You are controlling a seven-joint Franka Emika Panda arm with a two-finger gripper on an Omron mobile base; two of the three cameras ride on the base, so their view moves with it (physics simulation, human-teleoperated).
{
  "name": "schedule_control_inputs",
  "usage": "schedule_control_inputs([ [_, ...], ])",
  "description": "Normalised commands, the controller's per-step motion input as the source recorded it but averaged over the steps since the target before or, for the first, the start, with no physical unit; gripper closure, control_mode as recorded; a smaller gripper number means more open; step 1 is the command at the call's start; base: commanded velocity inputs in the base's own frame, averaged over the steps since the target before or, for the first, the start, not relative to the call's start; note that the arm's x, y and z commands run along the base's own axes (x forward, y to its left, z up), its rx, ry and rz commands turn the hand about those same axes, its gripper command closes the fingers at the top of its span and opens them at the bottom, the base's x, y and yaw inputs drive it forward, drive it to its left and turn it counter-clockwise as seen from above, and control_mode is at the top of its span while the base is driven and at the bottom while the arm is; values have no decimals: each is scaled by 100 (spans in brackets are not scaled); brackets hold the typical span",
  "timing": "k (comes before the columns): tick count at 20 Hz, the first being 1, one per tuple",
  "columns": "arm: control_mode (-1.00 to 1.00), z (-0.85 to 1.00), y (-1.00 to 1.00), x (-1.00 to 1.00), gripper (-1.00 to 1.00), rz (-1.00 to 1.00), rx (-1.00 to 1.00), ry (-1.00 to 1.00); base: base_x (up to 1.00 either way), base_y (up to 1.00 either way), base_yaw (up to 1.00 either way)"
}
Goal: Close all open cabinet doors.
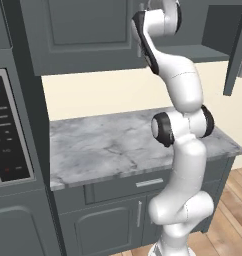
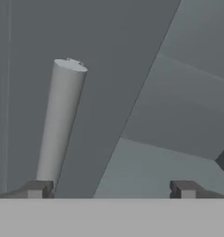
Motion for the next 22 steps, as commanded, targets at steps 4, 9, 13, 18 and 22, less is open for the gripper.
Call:
schedule_control_inputs([
  [4, -100, 0, 3, -79, -100, 0, 2, -14, 0, 0, 0],
  [9, -100, -73, 10, -100, -100, -2, 2, -13, 0, 0, 0],
  [13, -100, -100, 16, -100, -100, -5, 0, 0, 0, 0, 0],
  [18, -100, -95, 7, -100, -100, -5, 0, -5, 0, 0, 0],
  [22, -100, -82, 0, -100, -100, -10, 2, -22, 0, 0, 0],
])
